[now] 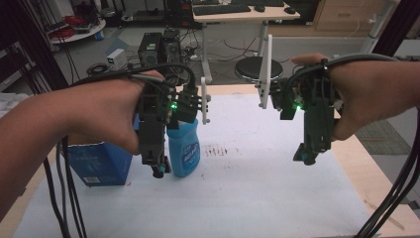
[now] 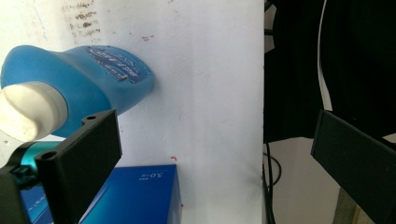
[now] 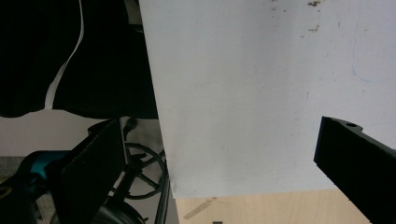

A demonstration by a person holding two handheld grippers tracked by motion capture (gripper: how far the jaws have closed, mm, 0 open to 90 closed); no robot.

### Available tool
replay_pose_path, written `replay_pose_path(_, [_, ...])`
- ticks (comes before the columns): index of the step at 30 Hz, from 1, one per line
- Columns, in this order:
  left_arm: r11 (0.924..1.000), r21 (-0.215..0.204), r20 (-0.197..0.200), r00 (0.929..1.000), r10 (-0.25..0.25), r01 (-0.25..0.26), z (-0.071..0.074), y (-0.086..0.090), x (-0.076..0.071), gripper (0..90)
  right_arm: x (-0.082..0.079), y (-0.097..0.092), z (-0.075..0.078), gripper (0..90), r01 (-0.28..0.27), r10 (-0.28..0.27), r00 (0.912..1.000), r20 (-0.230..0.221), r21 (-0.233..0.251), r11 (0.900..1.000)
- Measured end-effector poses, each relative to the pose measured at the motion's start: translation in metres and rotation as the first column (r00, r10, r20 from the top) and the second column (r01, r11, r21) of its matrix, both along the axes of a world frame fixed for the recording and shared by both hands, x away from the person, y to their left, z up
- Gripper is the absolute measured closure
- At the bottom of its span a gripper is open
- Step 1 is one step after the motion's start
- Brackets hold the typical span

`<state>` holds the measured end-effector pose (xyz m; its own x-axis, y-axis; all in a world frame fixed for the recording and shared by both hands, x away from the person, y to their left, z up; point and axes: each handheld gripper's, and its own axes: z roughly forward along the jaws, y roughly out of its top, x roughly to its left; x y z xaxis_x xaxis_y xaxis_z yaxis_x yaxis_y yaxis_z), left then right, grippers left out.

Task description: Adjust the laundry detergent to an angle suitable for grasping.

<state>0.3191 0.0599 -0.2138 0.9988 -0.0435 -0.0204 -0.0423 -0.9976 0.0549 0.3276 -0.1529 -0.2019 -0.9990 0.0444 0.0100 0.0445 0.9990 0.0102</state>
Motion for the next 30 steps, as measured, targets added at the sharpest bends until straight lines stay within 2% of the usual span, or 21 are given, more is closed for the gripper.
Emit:
replay_pose_path(8, [1.0, 0.01, -0.009, 1.0, -0.001, 0.001, 0.0, -0.005, -0.001, 1.7, 0.001, -0.005, -0.001, 1.3, 0.006, -0.007, 0.9999, 0.01, 0.014, 0.9999])
replay_pose_path(9, [1.0, 0.0, -0.004, 1.0, 0.009, -0.009, 0.002, -0.005, -0.002, 1.7, 0.001, -0.006, -0.001, 1.3, 0.009, -0.009, 0.9999, 0.011, 0.016, 0.9998])
replay_pose_path(18, [1.0, 0.0, 0.007, 0.9999, 0.009, -0.009, 0.009, -0.005, -0.009, 1.7, 0.0, -0.007, 0.003, 1.3, 0.001, -0.001, 0.9999, 0.017, 0.015, 0.9999])
replay_pose_path(24, [0.9999, 0.015, -0.005, 1.0, -0.001, 0.001, 0.005, -0.005, -0.011, 1.7, -0.001, -0.006, 0.001, 1.3, 0.007, -0.007, 0.9998, 0.016, 0.001, 1.0])
replay_pose_path(30, [0.9998, 0.014, -0.002, 0.9999, 0.014, -0.014, 0.007, -0.008, -0.016, 1.7, -0.005, -0.006, 0.0, 1.3, -0.008, 0.008, 0.9998, 0.02, 0.006, 0.9999])
